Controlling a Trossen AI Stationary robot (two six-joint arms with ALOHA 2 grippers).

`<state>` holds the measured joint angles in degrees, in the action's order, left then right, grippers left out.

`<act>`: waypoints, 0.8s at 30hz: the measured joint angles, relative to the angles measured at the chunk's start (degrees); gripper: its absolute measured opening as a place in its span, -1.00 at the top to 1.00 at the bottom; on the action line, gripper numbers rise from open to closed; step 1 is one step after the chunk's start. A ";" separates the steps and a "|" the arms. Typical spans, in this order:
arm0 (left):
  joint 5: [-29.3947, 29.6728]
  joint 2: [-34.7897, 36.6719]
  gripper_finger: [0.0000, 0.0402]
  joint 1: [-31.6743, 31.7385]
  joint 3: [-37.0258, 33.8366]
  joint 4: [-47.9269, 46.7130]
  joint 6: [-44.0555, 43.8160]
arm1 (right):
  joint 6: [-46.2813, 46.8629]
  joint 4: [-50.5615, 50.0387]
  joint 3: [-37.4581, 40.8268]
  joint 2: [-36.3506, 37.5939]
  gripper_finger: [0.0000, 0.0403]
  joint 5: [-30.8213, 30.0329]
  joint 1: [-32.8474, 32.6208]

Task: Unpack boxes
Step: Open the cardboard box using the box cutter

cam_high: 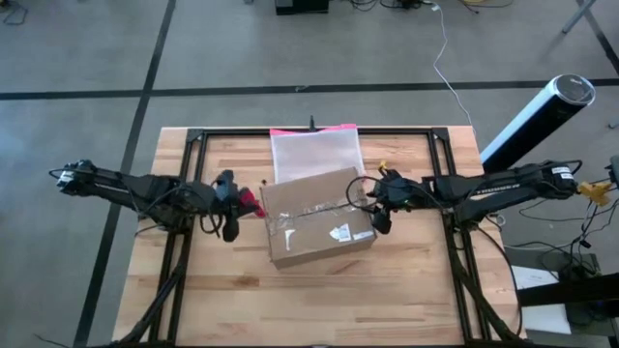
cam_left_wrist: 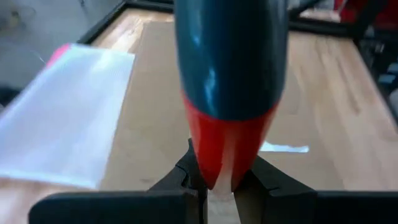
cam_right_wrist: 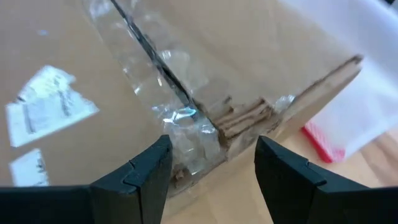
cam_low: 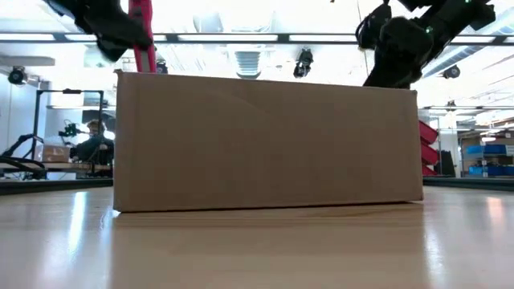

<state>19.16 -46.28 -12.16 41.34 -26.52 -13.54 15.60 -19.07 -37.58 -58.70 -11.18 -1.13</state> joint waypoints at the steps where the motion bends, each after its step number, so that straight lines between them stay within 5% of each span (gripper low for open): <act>1: 0.28 -0.76 0.83 -0.05 0.56 -0.04 2.13 | -0.27 0.08 0.00 1.12 0.01 0.00 0.00; 11: 6.23 -6.92 0.83 -0.07 1.25 -0.52 18.33 | -5.94 8.49 -0.09 7.51 0.01 5.26 -4.01; 24: 22.59 -5.08 0.83 -0.05 1.18 3.99 32.53 | -11.01 22.05 -0.37 -9.29 0.01 7.22 -16.04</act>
<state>41.75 -51.35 -12.21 42.52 -22.53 18.99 4.59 2.98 -37.95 -67.99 -3.96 -17.16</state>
